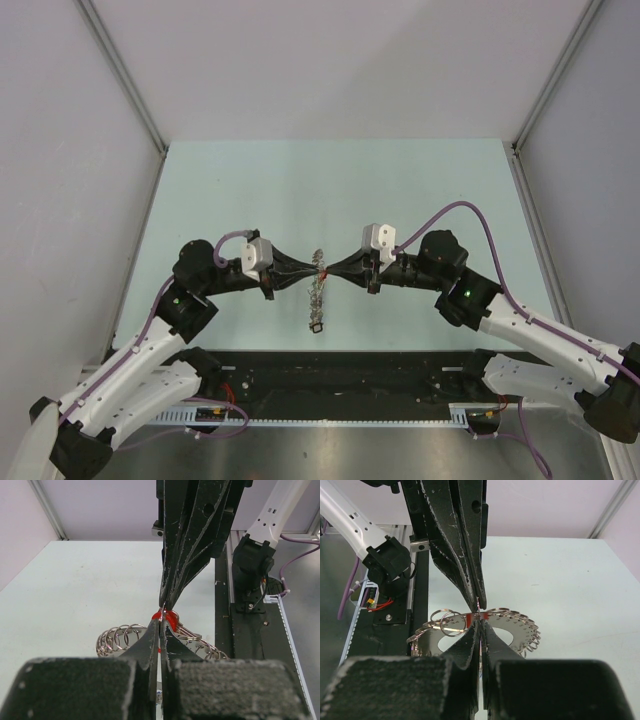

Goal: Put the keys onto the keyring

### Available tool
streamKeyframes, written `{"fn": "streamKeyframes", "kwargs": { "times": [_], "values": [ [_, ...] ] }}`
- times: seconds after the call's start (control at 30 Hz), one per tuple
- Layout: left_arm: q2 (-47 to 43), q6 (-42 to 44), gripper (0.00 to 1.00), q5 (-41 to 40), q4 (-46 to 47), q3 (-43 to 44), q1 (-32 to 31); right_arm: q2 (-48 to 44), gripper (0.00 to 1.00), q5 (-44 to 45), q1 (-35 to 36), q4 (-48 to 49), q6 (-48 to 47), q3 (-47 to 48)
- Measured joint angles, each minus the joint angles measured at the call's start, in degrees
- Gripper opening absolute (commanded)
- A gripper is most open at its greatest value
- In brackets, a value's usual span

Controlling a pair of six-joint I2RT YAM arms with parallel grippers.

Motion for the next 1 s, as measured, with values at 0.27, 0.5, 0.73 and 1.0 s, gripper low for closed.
{"fn": "streamKeyframes", "kwargs": {
  "times": [0.27, 0.5, 0.73, 1.0],
  "values": [
    [0.02, -0.37, 0.01, 0.44, 0.02, 0.0, 0.0, 0.59, 0.0, -0.98, 0.11, 1.22, 0.02, 0.0],
    [0.02, -0.39, 0.0, 0.37, 0.2, 0.0, 0.0, 0.59, 0.0, -0.72, 0.15, 1.18, 0.0, 0.0],
    [-0.04, -0.37, 0.0, -0.13, 0.52, 0.0, 0.0, -0.57, 0.0, 0.83, 0.13, 0.24, 0.0, 0.0],
    [-0.04, -0.39, 0.0, -0.15, 1.01, 0.0, 0.0, -0.79, 0.0, 1.03, 0.13, -0.13, 0.0, 0.0]
  ]
}}
